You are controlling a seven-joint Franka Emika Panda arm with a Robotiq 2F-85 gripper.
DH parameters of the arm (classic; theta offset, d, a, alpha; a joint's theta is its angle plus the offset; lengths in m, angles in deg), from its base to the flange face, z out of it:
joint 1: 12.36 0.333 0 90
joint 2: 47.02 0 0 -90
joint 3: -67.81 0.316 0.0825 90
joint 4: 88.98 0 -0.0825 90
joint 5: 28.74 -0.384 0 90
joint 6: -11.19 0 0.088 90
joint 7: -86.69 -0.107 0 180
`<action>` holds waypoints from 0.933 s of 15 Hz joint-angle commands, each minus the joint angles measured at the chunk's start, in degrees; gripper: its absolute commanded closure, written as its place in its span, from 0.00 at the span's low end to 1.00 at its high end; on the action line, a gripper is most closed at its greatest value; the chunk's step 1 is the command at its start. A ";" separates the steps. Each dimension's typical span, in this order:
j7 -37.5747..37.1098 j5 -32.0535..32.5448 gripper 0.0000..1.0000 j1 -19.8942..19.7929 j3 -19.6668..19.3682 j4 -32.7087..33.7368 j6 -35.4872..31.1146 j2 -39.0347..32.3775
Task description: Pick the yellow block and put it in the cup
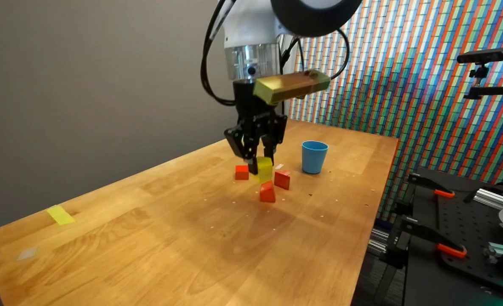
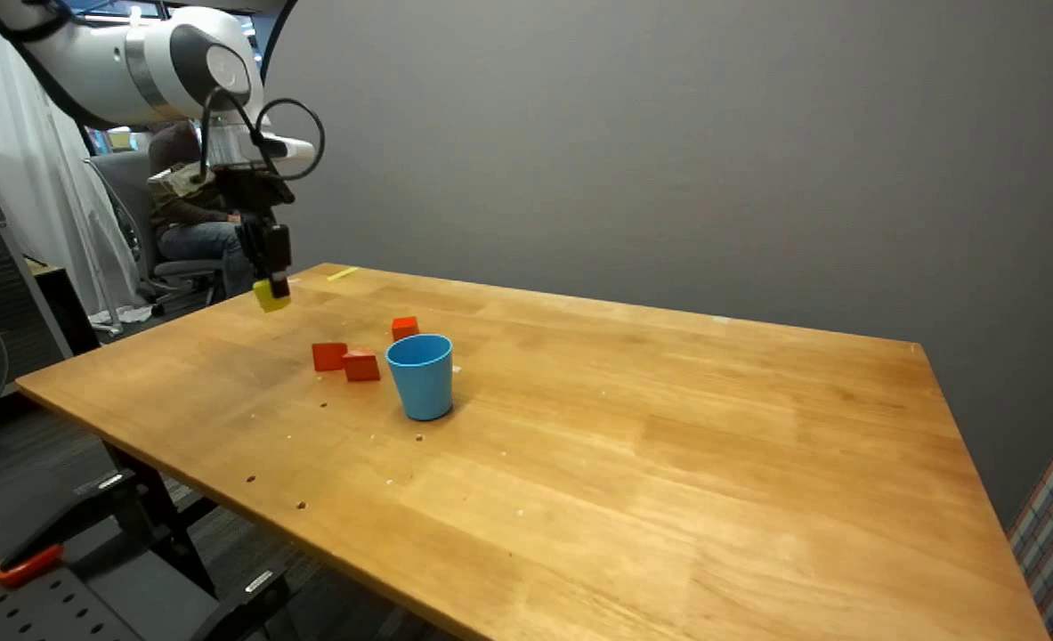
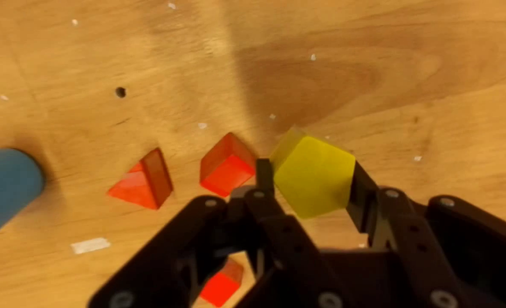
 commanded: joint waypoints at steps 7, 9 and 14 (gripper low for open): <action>-17.83 8.65 0.82 -14.33 -0.02 -16.23 2.49 22.63; -18.75 9.71 0.82 -17.59 -0.13 -16.02 3.01 22.69; -17.29 8.60 0.82 -22.62 -0.78 -14.67 2.52 20.03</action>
